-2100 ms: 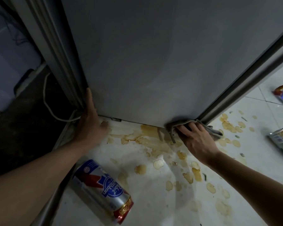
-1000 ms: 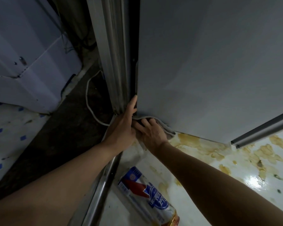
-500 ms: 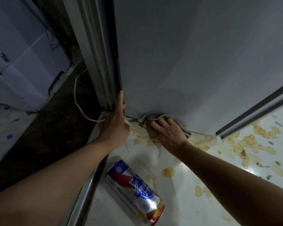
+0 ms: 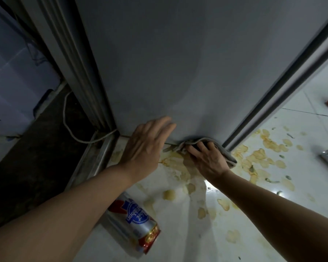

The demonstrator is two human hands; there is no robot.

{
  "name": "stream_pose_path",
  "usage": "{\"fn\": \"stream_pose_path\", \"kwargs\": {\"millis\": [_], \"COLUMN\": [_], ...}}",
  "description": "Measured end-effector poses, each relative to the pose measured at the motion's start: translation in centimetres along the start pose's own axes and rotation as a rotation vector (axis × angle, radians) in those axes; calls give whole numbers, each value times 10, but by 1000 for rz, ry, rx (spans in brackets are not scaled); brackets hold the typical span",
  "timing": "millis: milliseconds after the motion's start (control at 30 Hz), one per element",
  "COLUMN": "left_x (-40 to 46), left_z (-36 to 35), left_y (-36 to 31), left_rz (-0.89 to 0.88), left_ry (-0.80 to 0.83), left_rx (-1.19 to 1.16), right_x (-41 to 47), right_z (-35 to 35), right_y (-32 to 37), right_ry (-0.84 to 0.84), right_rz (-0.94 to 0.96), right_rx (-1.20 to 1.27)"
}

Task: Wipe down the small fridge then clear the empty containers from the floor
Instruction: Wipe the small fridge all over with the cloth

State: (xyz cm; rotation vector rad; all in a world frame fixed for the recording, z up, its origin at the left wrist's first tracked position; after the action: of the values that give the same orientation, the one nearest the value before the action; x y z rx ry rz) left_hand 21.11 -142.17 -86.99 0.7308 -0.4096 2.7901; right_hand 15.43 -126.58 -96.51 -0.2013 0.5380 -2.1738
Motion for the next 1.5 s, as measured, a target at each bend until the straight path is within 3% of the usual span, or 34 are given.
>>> {"fn": "stream_pose_path", "kwargs": {"millis": [167,633,833,967,1033,1100,1200,1333,1500], "left_x": [12,17,18,25,33,45,60,75,81], "left_z": [-19,-28,-26,-35,-35,-30,-23,-21,-22], "left_y": [-34,-41,-56,-81,-92,-104,-117,-119,-108], "left_rz": [-233,-122,-122,-211,-251,-351,-490,-543,-556], "left_ry": [112,204,213,275,274,216,106,95,201], "left_rx": [100,315,290,236,241,254,305,397,527], "right_x": [-32,-65,-125,-147,-141,-126,-100,-82,-71], "right_z": [-12,0,9,1,-7,-12,-26,-41,-49], "right_y": [-26,-46,-83,-107,-113,-112,-96,-91,-91], "right_ry": [44,51,-95,-285,-376,-428,-304,-308,-342], "right_rz": [-54,-151,-672,-1213,-1366,-1392,-1286,-1152,-1160], "right_rx": [-42,-15,405,1045,1201,1327,1451,1245,1104]}}
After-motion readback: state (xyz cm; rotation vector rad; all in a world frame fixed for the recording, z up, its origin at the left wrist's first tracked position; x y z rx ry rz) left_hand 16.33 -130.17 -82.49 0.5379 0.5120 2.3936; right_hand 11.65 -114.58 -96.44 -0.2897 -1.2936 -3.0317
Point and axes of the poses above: each hand's wrist, its own x-axis towards the middle knuckle, its own z-axis out of the back of the hand, y = z × x, the point moved 5 cm from there along x, towards the middle knuckle, and after that the axes turned 12 degrees about -y, right-handed, at the moved point
